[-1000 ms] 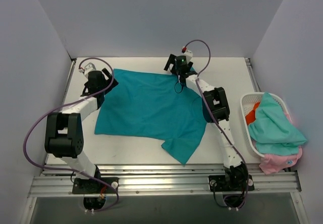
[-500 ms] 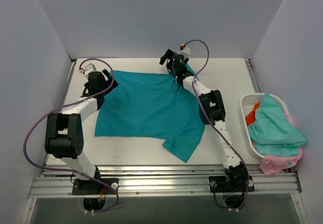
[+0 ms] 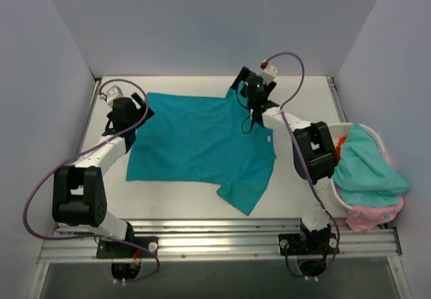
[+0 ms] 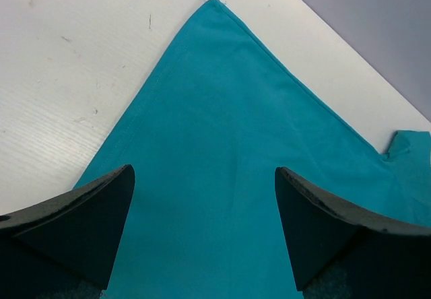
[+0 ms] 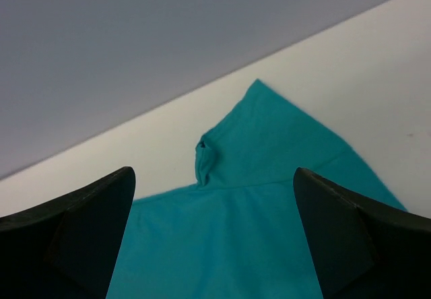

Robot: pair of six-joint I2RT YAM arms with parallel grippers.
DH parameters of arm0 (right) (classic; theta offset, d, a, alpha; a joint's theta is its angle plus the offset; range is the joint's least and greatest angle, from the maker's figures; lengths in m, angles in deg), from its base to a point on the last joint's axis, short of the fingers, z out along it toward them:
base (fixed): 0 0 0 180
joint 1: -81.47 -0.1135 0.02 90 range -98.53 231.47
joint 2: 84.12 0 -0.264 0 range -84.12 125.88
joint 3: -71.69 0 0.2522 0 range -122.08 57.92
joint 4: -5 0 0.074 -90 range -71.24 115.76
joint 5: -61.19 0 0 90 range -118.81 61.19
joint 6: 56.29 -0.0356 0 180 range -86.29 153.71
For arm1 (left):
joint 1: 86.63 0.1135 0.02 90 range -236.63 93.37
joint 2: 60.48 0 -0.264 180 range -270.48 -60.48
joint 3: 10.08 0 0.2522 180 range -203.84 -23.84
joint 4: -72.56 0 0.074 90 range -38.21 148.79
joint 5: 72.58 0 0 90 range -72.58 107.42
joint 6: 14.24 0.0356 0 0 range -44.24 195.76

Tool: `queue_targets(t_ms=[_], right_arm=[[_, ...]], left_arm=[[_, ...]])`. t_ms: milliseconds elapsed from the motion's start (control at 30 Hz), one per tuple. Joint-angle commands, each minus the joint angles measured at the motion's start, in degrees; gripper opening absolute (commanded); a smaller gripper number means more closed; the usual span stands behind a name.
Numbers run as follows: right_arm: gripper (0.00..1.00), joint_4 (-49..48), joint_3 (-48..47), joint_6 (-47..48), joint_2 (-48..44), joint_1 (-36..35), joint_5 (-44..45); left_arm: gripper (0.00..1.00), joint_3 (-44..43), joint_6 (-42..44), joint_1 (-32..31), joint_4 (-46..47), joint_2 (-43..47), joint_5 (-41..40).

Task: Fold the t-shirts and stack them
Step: Flatten out the tshirt

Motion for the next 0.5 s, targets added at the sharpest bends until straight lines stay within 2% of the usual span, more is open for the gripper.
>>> queue_targets(t_ms=[0,100,167,200,267,367,433,467], right_arm=[[1.00,3.31,11.66,-1.46,-15.75,-2.64,12.90],[1.00,10.61,20.13,-6.03,-25.07,-4.67,13.96],[1.00,16.13,27.58,-10.41,-30.77,-8.96,15.80],[1.00,18.25,29.89,-12.01,-32.37,-11.07,20.69],[1.00,19.85,37.07,-15.70,-35.97,-17.66,23.02],[1.00,21.35,44.21,-21.94,-37.39,-21.19,16.19],[1.00,21.87,47.48,-23.79,-38.19,-24.43,15.63],[1.00,24.57,48.89,-25.71,-39.41,-28.54,16.77]], left_arm=[[0.94,3.42,-2.00,-1.33,-1.16,7.71,-3.60],[0.94,8.07,-3.85,-1.86,-3.09,12.19,-5.97],[0.94,10.53,-5.26,-3.35,-3.79,14.13,-7.21],[0.94,12.72,-5.70,-4.31,-4.23,15.80,-8.52],[0.94,14.67,-6.93,-8.26,-6.25,17.21,-13.97],[0.94,18.01,-8.77,-12.05,-10.03,18.71,-18.02],[0.94,20.90,-10.53,-12.84,-12.05,20.46,-17.51],[0.94,21.96,-10.54,-13.89,-12.32,21.43,-15.85]])
